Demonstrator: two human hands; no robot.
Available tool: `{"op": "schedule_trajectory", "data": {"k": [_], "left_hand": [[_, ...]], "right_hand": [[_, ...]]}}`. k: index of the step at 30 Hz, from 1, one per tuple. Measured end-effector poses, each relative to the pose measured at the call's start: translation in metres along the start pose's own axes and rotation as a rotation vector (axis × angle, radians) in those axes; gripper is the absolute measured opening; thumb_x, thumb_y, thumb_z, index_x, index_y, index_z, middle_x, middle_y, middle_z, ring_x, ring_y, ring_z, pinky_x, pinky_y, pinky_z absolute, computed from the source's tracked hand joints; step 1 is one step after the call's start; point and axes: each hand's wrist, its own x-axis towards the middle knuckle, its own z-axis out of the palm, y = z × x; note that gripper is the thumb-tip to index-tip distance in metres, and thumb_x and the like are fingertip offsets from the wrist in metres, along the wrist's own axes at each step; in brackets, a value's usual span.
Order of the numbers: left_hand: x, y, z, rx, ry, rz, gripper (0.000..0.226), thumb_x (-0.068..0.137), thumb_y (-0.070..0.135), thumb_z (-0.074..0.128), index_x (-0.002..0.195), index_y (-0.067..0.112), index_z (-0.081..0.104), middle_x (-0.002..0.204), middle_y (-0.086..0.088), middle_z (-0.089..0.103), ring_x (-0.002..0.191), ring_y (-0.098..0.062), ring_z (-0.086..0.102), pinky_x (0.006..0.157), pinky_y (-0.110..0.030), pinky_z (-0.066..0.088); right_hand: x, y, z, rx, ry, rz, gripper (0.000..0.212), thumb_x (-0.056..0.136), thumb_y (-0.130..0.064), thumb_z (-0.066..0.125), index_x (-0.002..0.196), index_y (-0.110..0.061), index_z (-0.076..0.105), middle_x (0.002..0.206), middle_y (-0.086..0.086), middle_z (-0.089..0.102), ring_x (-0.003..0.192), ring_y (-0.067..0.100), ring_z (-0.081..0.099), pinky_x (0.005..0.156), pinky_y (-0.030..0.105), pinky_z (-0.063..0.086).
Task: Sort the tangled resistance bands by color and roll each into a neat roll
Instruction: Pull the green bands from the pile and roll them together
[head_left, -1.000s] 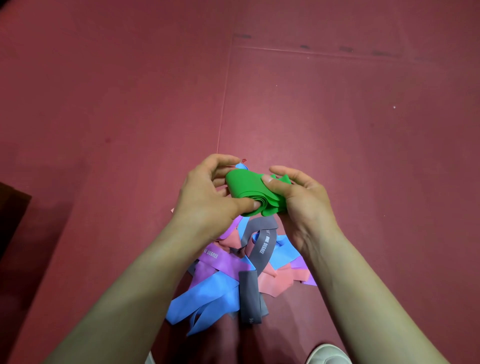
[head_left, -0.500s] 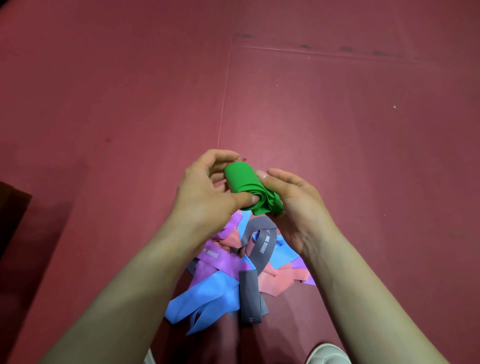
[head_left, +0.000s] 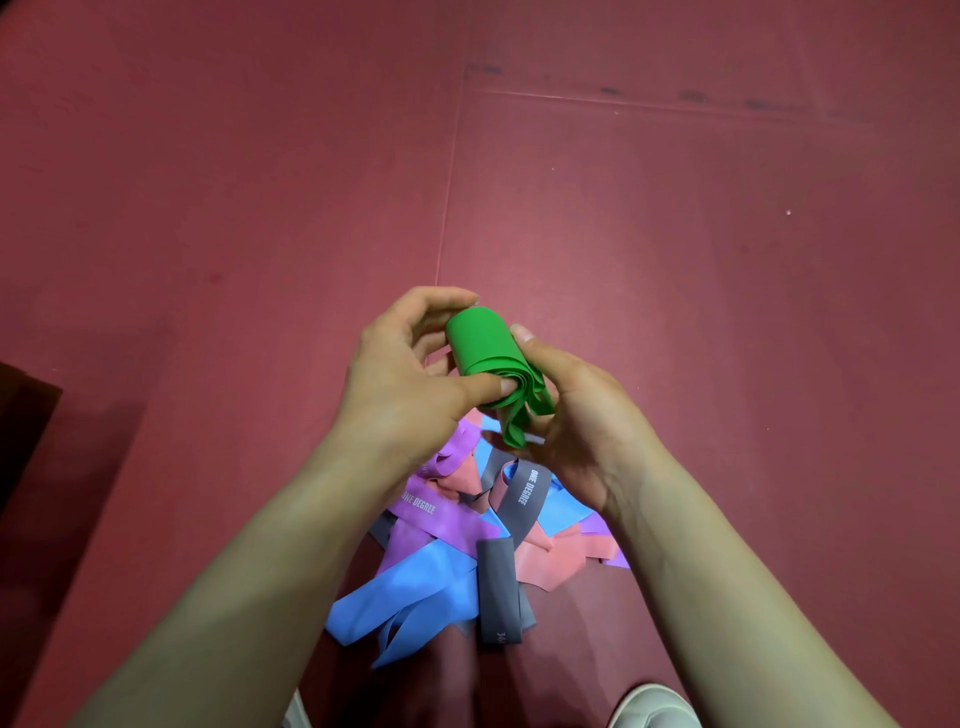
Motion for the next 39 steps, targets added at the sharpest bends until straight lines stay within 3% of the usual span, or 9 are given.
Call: {"op": "schedule_trajectory", "data": {"k": [4,7,11,13,16,26,30,35,39], "left_hand": [[0.0005,0.0004,-0.0013,-0.024,0.003,0.018,0.059,0.059,-0.018,0.078,0.102,0.018,0.061,0.095,0.009,0.066,0.084,0.007,0.063,0.088,-0.017,0.051],[0.0003,-0.0003,-0.0011,-0.022,-0.006,0.015,0.061,0.058,-0.018,0.078,0.104,0.017,0.061,0.098,0.008,0.066,0.089,0.003,0.063,0.091,-0.021,0.051],[-0.0002,-0.0009,-0.0003,-0.011,-0.022,0.007,0.063,0.058,-0.018,0.079,0.106,0.018,0.06,0.099,0.008,0.065,0.093,0.0,0.063,0.093,-0.023,0.052],[-0.0001,-0.0007,0.0003,-0.013,-0.025,0.004,0.063,0.057,-0.018,0.079,0.107,0.017,0.059,0.101,0.007,0.065,0.095,-0.001,0.063,0.094,-0.024,0.052],[-0.0012,-0.0005,0.001,-0.012,-0.027,-0.003,0.062,0.057,-0.015,0.081,0.106,0.017,0.06,0.1,0.008,0.066,0.095,-0.002,0.063,0.095,-0.026,0.051],[-0.0029,0.0001,0.0014,-0.012,-0.031,-0.02,0.06,0.057,-0.009,0.084,0.106,0.017,0.061,0.099,0.006,0.067,0.092,0.001,0.063,0.094,-0.023,0.051],[-0.0019,-0.0003,0.0011,-0.029,-0.025,-0.033,0.059,0.057,-0.008,0.084,0.106,0.015,0.062,0.097,0.006,0.067,0.088,0.001,0.063,0.088,-0.019,0.053],[-0.0011,-0.0013,-0.0002,-0.029,-0.03,-0.041,0.058,0.056,-0.006,0.085,0.106,0.014,0.062,0.099,0.002,0.069,0.093,-0.007,0.065,0.081,-0.015,0.053],[-0.0016,0.0002,-0.0009,-0.026,-0.037,-0.057,0.056,0.057,-0.005,0.085,0.107,0.011,0.063,0.103,-0.002,0.07,0.098,-0.013,0.066,0.087,-0.021,0.054]], "right_hand": [[-0.0007,0.0005,-0.0016,0.02,-0.088,0.115,0.042,0.081,-0.053,0.066,0.107,-0.02,0.069,0.087,0.006,0.069,0.08,0.028,0.07,0.075,0.043,0.059],[-0.0009,-0.0003,-0.0026,0.114,-0.1,0.118,0.032,0.081,-0.045,0.068,0.1,-0.019,0.071,0.086,0.006,0.071,0.07,0.021,0.071,0.076,0.034,0.059],[-0.0008,-0.0016,-0.004,0.243,-0.083,0.058,0.011,0.085,-0.026,0.068,0.08,-0.018,0.074,0.078,0.004,0.07,0.059,0.013,0.066,0.058,0.022,0.056],[-0.0005,-0.0013,-0.004,0.23,-0.058,0.025,0.01,0.085,-0.023,0.067,0.091,-0.016,0.069,0.077,0.002,0.069,0.058,0.011,0.064,0.054,0.019,0.053],[-0.0006,-0.0011,-0.0034,0.215,-0.039,-0.002,0.027,0.083,-0.024,0.068,0.108,-0.014,0.064,0.075,0.0,0.068,0.056,0.009,0.063,0.051,0.018,0.05],[-0.002,-0.0023,-0.0027,0.24,-0.023,-0.044,0.033,0.082,-0.021,0.07,0.112,-0.01,0.062,0.074,0.0,0.067,0.056,0.008,0.063,0.05,0.018,0.049],[-0.0021,-0.0019,-0.0023,0.23,-0.022,-0.035,0.035,0.078,-0.025,0.073,0.109,-0.013,0.062,0.076,0.0,0.068,0.061,0.009,0.063,0.055,0.021,0.051],[-0.0025,-0.0027,-0.0035,0.214,-0.042,-0.028,0.02,0.078,-0.027,0.073,0.093,-0.015,0.066,0.079,0.003,0.07,0.069,0.014,0.064,0.066,0.024,0.054],[-0.0016,-0.003,-0.0037,0.225,-0.064,-0.018,0.034,0.078,-0.027,0.072,0.105,-0.007,0.067,0.093,0.01,0.069,0.086,0.022,0.064,0.072,0.027,0.055]]}}
